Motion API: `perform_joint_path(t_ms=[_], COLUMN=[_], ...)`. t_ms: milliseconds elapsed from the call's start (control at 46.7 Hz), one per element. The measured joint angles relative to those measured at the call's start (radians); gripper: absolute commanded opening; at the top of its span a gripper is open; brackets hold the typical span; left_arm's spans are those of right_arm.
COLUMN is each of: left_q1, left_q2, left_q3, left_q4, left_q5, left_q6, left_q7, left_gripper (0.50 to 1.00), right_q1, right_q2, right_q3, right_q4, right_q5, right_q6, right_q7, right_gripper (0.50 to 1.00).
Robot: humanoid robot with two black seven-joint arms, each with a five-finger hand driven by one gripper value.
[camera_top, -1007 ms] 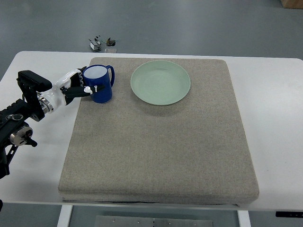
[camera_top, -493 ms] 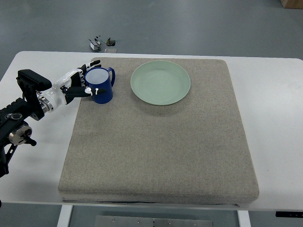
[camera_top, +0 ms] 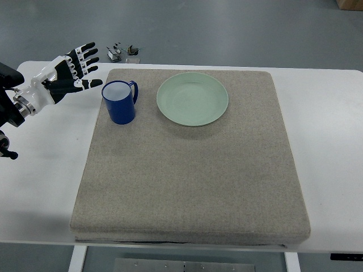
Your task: Place cup left of plate with left hand
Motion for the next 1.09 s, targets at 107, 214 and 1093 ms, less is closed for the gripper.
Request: perform_joint_path(t_ms=[107,214,1093], left_q1=[-0.021,-0.060,-0.258], left_q2=[0.019,0.047,-0.022], left_q3=[0.000,0.013,0.047], left_q4=[0.003,0.015,0.211], left_q5=[-0.063,-0.158,-0.633], left_q6=[-0.002,-0.010,-0.142], left_q7=[0.001,0.013,0.523], left_gripper=[0.999,0.999,0.999], right_q1=[0.000,0.000,0.000], right_q2=[0.000,0.000,0.000], right_q3=[0.000,0.000,0.000], right_q4=[0.000,0.000,0.000], right_q5=[0.000,0.001,0.000], right_q6=[0.000,0.000,0.000], right_q7=[0.000,0.000,0.000], right_gripper=[0.934,0.934,0.934])
